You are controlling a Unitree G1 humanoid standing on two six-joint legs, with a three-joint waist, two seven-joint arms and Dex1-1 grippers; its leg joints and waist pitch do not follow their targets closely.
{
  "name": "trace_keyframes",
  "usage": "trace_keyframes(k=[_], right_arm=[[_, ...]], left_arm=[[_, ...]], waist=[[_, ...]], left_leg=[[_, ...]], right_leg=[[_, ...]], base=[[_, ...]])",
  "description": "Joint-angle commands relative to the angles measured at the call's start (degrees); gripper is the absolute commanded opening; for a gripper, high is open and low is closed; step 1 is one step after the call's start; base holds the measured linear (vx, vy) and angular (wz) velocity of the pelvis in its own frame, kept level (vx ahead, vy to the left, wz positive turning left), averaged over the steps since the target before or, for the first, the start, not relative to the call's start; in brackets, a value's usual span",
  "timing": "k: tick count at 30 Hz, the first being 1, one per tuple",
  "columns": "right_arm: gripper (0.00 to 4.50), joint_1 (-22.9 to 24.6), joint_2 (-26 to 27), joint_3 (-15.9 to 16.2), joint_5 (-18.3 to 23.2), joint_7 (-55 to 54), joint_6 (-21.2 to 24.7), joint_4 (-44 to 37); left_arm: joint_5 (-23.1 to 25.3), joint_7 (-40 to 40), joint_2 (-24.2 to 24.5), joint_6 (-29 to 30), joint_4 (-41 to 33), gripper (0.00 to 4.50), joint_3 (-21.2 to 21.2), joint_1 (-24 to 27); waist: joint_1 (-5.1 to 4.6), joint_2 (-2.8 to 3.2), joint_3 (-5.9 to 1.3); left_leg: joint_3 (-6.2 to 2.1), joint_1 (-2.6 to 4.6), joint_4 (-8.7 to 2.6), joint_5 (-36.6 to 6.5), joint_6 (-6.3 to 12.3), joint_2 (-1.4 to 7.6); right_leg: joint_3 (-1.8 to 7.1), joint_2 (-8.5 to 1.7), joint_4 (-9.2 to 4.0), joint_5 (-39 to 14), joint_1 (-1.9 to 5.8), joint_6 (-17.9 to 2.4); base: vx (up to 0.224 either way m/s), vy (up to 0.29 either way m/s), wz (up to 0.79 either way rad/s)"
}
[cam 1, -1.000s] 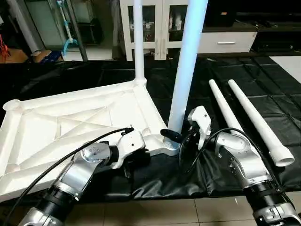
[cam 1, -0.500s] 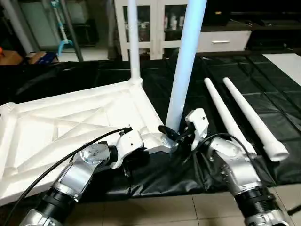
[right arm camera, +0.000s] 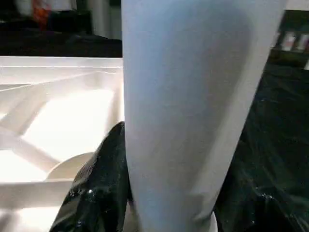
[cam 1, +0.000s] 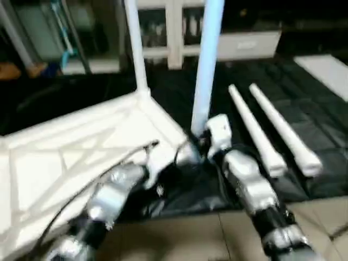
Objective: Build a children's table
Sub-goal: Insert table leg to table base
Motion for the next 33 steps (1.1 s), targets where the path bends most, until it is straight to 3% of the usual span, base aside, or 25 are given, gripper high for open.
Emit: trace_keyframes(k=[1,2,3,4,5,6,7,8,10,13,16,19,25,33], right_arm=[[1.88,1.0,-0.7,-2.2,-3.9,-7.9,3.3,8.0],[1.88,-0.9,0.3,-2.8,-4.2,-11.5,2.4,10.5],[1.88,-1.1,0.4,-2.8,-4.3,-12.2,2.3,10.8],[1.88,-1.7,0.6,-2.9,-4.8,-15.0,1.8,11.9],[1.88,-1.9,0.7,-2.9,-4.9,-15.8,1.7,12.2],[1.88,-2.5,1.3,-3.8,-5.1,-19.5,0.9,13.5],[1.88,-2.5,1.3,-3.8,-5.1,-19.5,0.9,13.5],[1.88,-2.7,1.6,-4.0,-4.8,-19.5,0.1,13.5],[1.88,-3.3,2.3,-4.5,-4.2,-18.6,-1.9,14.5],[1.88,-4.3,2.8,-5.6,-2.8,-17.2,-3.4,16.3],[1.88,-5.4,3.2,-5.7,-1.4,-15.0,-4.5,17.8],[1.88,-5.6,3.3,-5.4,-1.1,-12.9,-5.6,17.6],[1.88,-7.1,2.8,-6.4,-0.2,-9.0,-6.2,18.2],[1.88,-8.4,1.1,-5.4,0.6,-0.5,-5.3,17.6]], left_arm=[[0.8,7.9,-0.2,-0.2,2.7,0.0,3.9,-1.4],[0.9,11.7,-1.6,1.2,4.7,0.0,5.1,-3.1],[0.9,12.3,-1.8,1.5,4.9,0.0,5.4,-3.4],[1.1,14.6,-2.5,2.7,5.7,0.0,6.4,-4.4],[1.2,15.2,-2.7,3.1,5.9,0.0,6.7,-4.8],[1.9,16.7,-3.0,5.0,7.0,0.0,7.0,-6.2],[1.9,16.7,-3.0,5.0,7.0,0.0,7.0,-6.2],[1.6,17.0,-3.3,5.2,7.1,0.0,7.5,-6.4],[1.4,16.9,-3.7,4.0,7.7,0.0,7.8,-6.9],[1.4,16.1,-3.3,2.6,8.2,0.0,7.2,-7.0],[0.3,14.8,-3.0,1.6,8.0,0.0,6.7,-7.0],[0.0,12.8,-2.7,0.2,7.4,0.0,5.9,-6.5],[-0.5,9.3,-1.4,-0.6,5.5,0.0,4.6,-4.8],[-2.1,2.7,1.1,-3.4,2.8,0.0,2.2,-2.9]], waist=[[0.62,-0.48,-3.38],[1.9,0.15,-3.93],[1.9,0.15,-3.93],[0.92,0.9,-4.22],[0.5,0.73,-3.58],[0.39,1.59,-3.91],[0.39,1.59,-3.91],[0.02,1.62,-3.89],[-0.33,1.58,-3.77],[-0.63,1.59,-3.93],[-0.98,1.67,-4.05],[-0.96,1.24,-3.98],[-0.98,1.37,-3.95],[-0.97,1.58,-4.22]], left_leg=[[-8.58,-1.32,3.96,-2.6,0.54,0.7],[-8.91,-4.96,-0.32,4.1,0.88,2.32],[-8.91,-4.96,-0.32,4.1,0.88,2.32],[-7.57,0.87,-2.29,3.4,2.27,4.3],[-7.23,-0.43,-2.81,0.5,2.84,4.53],[-6.39,-1.48,-3.44,-6.1,3.18,4.22],[-6.39,-1.48,-3.44,-6.1,3.18,4.22],[-6.1,-1.34,-4.11,-10.3,2.31,4.74],[-5.96,-1.5,-4.61,-11.9,1.9,4.89],[-5.86,-1.76,-4.8,-12.1,1.74,4.91],[-5.55,-1.89,-4.73,-10.9,2.86,4.88],[-5.13,-2.02,-4.5,-10.4,4.02,4.8],[-4.93,-2.11,-4.48,-9.8,4.61,5.0],[-4.83,-2.13,-4.14,-6.3,6.22,5.12]], right_leg=[[7.7,-9.84,-12.49,-45.3,0.16,-5.2],[5.6,-6.75,-8.79,-24.3,3.45,-7.1],[5.6,-6.75,-8.79,-24.3,3.45,-7.1],[3.05,-1.55,-6.83,0.7,-1.94,-11.9],[3.26,-1.88,-6.84,3.0,-1.08,-14.0],[3.2,-2.9,-7.49,1.0,0.26,-16.3],[3.2,-2.9,-7.49,1.0,0.26,-16.3],[2.94,-2.87,-8.28,-3.3,0.22,-15.4],[2.84,-2.81,-8.63,-4.0,0.23,-14.4],[2.84,-3.02,-8.78,-3.2,0.39,-13.8],[2.82,-3.2,-8.95,-0.9,0.41,-14.3],[2.96,-3.4,-9.2,-2.2,0.36,-14.4],[2.85,-3.35,-9.28,-4.0,0.24,-14.3],[2.72,-3.23,-8.54,2.5,0.55,-16.1]], base=[[0.099,-0.065,-0.29],[0.099,-0.065,-0.29],[0.051,0.028,-0.11],[-0.041,0.011,0.25],[-0.041,0.011,0.25],[0.0,0.0,0.0],[0.0,0.0,0.0],[0.0,0.0,0.0],[-0.001,0.028,0.0],[-0.002,0.036,-0.01],[0.0,0.0,0.0],[0.0,0.0,0.0],[0.0,0.0,0.0],[0.0,0.0,0.0]])
